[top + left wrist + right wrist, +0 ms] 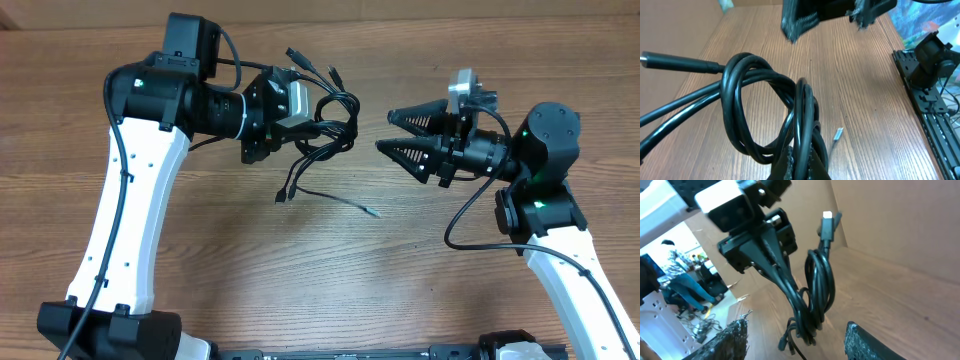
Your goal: Untangle cables
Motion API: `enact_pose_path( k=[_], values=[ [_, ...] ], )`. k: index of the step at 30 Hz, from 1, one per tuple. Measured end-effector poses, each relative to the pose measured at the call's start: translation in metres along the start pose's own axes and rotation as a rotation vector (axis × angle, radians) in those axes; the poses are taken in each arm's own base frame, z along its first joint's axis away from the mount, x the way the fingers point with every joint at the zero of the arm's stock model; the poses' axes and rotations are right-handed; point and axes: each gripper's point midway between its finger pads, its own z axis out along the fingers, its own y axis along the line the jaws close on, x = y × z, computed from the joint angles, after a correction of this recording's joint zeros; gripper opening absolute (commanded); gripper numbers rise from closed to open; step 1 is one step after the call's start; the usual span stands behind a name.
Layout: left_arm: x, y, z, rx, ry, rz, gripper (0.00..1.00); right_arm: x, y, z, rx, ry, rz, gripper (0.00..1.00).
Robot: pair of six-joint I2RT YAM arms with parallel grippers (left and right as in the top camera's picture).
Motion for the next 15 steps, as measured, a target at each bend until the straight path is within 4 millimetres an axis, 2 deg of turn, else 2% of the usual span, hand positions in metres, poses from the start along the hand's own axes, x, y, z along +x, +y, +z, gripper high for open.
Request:
enact_pose_path(
  k=[9, 15],
  values=[
    [-0.007, -0.009, 0.011, 0.035, 0.002, 0.055, 0.04, 0.002, -0.005, 0.000, 0.029, 0.000, 0.026, 0.64],
    [-0.018, -0.021, 0.026, 0.078, -0.008, 0.112, 0.04, 0.008, -0.009, 0.000, 0.045, 0.016, 0.066, 0.63]
  ],
)
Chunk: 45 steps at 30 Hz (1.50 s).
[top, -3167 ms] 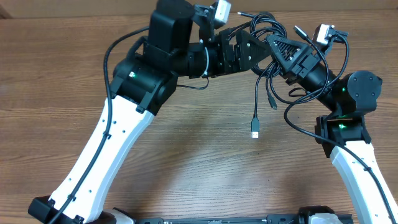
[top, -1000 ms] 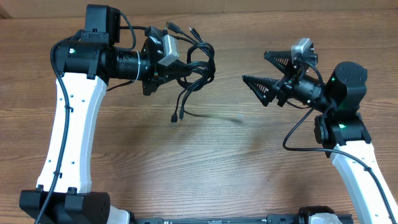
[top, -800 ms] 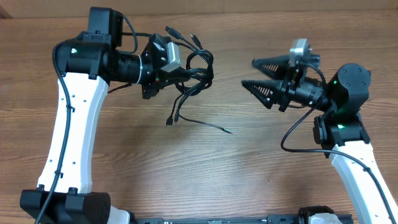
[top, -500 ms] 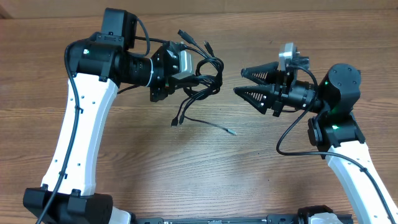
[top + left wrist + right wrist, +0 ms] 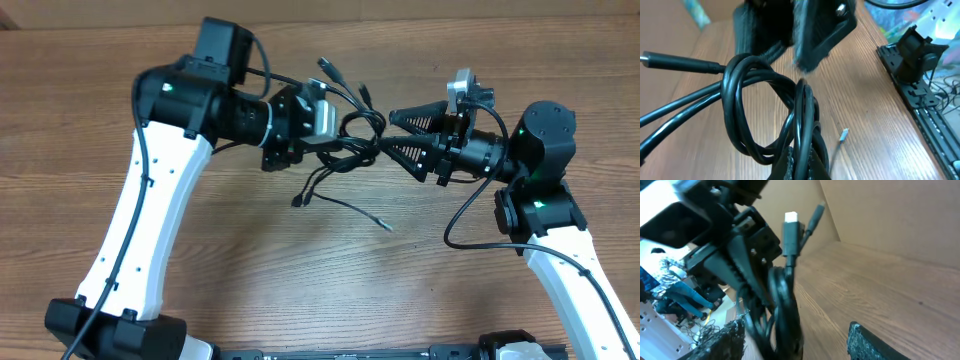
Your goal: Untangle cables
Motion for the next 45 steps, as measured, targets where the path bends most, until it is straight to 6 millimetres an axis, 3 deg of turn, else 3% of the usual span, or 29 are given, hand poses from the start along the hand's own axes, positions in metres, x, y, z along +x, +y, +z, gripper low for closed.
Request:
enact_pose_path(
  k=[6, 8, 9, 16, 21, 25, 27, 29, 40, 43, 44, 45],
  values=[
    [-0.004, 0.002, 0.003, -0.004, -0.007, 0.049, 0.04, 0.003, -0.001, 0.000, 0.006, 0.009, 0.020, 0.58],
    [-0.004, 0.002, 0.003, -0.004, -0.007, 0.052, 0.04, 0.003, -0.001, 0.000, 0.005, 0.009, 0.022, 0.51],
    [-0.004, 0.002, 0.003, -0.004, -0.007, 0.052, 0.04, 0.003, -0.001, 0.000, 0.005, 0.009, 0.019, 0.43],
    [-0.003, 0.003, 0.003, -0.007, -0.001, 0.060, 0.04, 0.003, -0.001, 0.000, 0.001, 0.011, 0.023, 0.26],
    [-0.004, 0.002, 0.003, -0.005, -0.004, 0.061, 0.04, 0.003, -0.001, 0.000, 0.003, 0.010, 0.021, 0.27],
    [-0.005, 0.001, 0.003, -0.001, -0.013, 0.060, 0.04, 0.003, -0.002, 0.000, 0.006, 0.008, 0.020, 0.36],
    [-0.005, 0.001, 0.003, 0.000, -0.015, 0.058, 0.04, 0.002, -0.001, 0.000, 0.006, 0.006, 0.016, 0.47],
    [-0.006, -0.001, 0.004, 0.008, -0.016, 0.050, 0.04, 0.001, -0.001, 0.000, 0.006, 0.001, 0.005, 0.47],
    [-0.019, -0.017, 0.021, 0.069, -0.030, 0.087, 0.04, -0.002, 0.001, 0.000, -0.003, -0.005, -0.008, 0.27],
    [-0.019, -0.017, 0.021, 0.067, -0.026, 0.089, 0.04, -0.001, 0.001, 0.000, -0.006, -0.004, -0.008, 0.25],
    [-0.018, -0.017, 0.021, 0.065, -0.021, 0.091, 0.07, -0.001, 0.001, 0.000, -0.007, -0.003, -0.008, 0.25],
    [-0.017, -0.016, 0.021, 0.063, -0.015, 0.093, 0.24, -0.001, 0.001, 0.000, -0.006, -0.004, -0.010, 0.25]
  ],
)
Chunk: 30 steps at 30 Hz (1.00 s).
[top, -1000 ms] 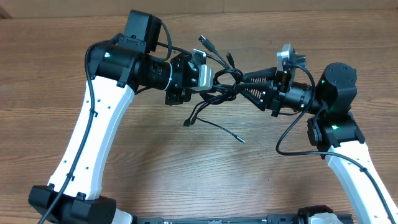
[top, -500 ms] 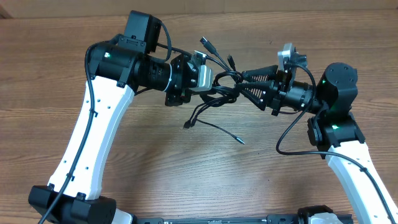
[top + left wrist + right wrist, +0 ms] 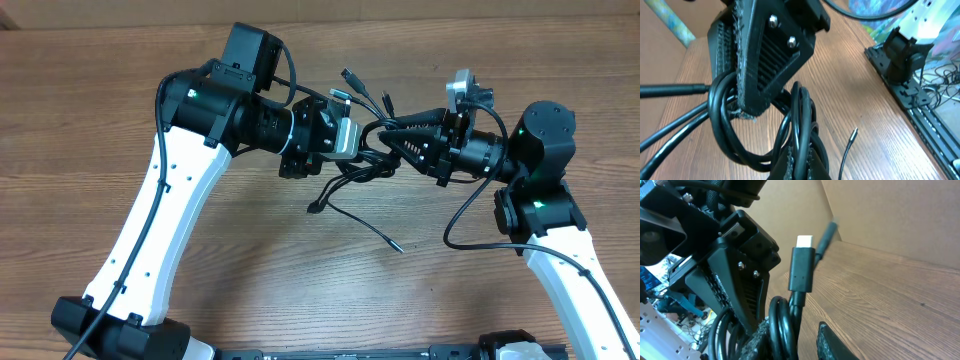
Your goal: Untangle cables
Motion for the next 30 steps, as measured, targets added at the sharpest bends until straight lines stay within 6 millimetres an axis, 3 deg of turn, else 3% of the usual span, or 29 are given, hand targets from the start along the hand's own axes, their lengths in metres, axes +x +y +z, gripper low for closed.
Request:
enact_pose_path(
  k=[1, 2, 7, 12, 20, 25, 30],
  values=[
    [0.001, 0.000, 0.000, -0.002, 0.006, 0.003, 0.68, 0.000, 0.000, 0.000, 0.000, 0.000, -0.001, 0.25],
    [0.003, 0.001, 0.000, -0.006, 0.017, 0.007, 1.00, 0.000, 0.000, 0.000, -0.001, -0.001, -0.002, 0.25],
    [0.010, 0.007, 0.000, -0.032, 0.063, 0.040, 1.00, -0.004, 0.002, 0.000, -0.007, -0.012, -0.026, 0.24],
    [0.005, 0.027, -0.002, -0.104, 0.055, 0.109, 1.00, -0.004, 0.004, 0.000, -0.021, -0.009, -0.031, 0.24],
    [0.003, 0.036, -0.003, -0.139, 0.052, 0.047, 1.00, 0.003, 0.002, 0.000, -0.014, 0.012, 0.014, 0.27],
    [0.018, 0.043, -0.005, -0.184, 0.131, -0.044, 1.00, 0.020, -0.016, -0.001, 0.080, 0.049, 0.131, 0.32],
    [0.046, 0.054, -0.007, -0.244, 0.255, -0.144, 1.00, 0.037, -0.035, -0.005, 0.190, 0.082, 0.226, 0.36]
  ],
)
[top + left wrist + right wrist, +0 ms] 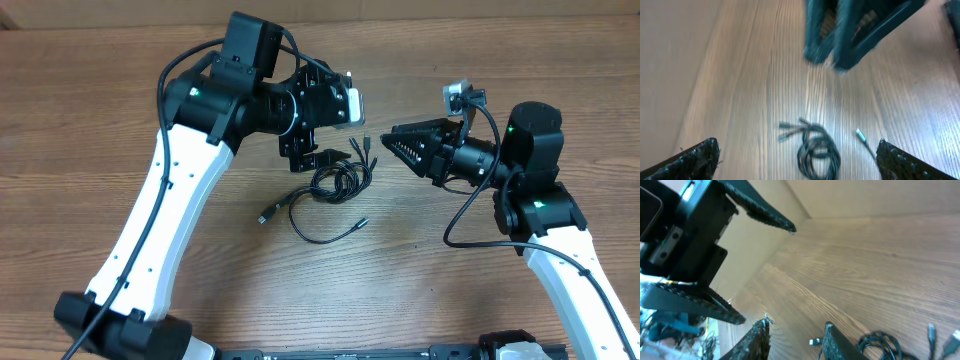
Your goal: Untangle cables
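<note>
The black cable bundle (340,178) lies on the wooden table as a small coil, with plugs (365,146) fanned toward the back and thin tails running front-left and front-right. My left gripper (318,112) hangs above and behind it, wide open and empty. Its wrist view shows the coil (817,150) between the fingertips (702,155) far below. My right gripper (387,140) points left, to the right of the coil, fingers narrowly apart with nothing between them. The coil (880,345) shows low in the right wrist view, right of that gripper (795,330).
Bare wood table (150,200) surrounds the cables. The left arm's white link (150,230) crosses the table's left half. A cardboard wall (480,8) lines the back edge. The right arm's base (560,280) stands at the right front.
The bundle, then held in the air by my left gripper with the right fingers around its loops, now lies on the table. My left gripper has opened wide and the right one has drawn back empty.
My left gripper held the tangled bundle in the air, with the right gripper wide open some way to the right. Then the bundle was at the right fingertips, and then those fingers had narrowed around its loops. Now both grippers are empty and the coil rests on the table.
</note>
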Motion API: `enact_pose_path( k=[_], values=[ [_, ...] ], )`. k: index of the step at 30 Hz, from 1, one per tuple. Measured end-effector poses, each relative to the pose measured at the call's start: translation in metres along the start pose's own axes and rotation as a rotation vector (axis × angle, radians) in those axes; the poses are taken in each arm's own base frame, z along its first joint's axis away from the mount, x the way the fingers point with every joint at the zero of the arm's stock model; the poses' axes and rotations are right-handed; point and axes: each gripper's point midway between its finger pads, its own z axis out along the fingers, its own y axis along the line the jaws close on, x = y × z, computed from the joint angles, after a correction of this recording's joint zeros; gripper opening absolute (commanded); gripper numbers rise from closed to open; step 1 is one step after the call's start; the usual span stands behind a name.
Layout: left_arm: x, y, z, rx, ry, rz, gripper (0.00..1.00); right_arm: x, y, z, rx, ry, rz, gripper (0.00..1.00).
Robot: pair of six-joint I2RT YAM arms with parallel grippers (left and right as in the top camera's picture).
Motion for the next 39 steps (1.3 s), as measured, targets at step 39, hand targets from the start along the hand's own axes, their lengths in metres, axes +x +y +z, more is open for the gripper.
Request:
enact_pose_path(
  k=[39],
  values=[
    [0.197, -0.040, 0.181, 0.462, 0.358, -0.319, 0.85, -0.001, -0.017, -0.001, 0.097, -0.016, -0.001, 0.36]
  ],
)
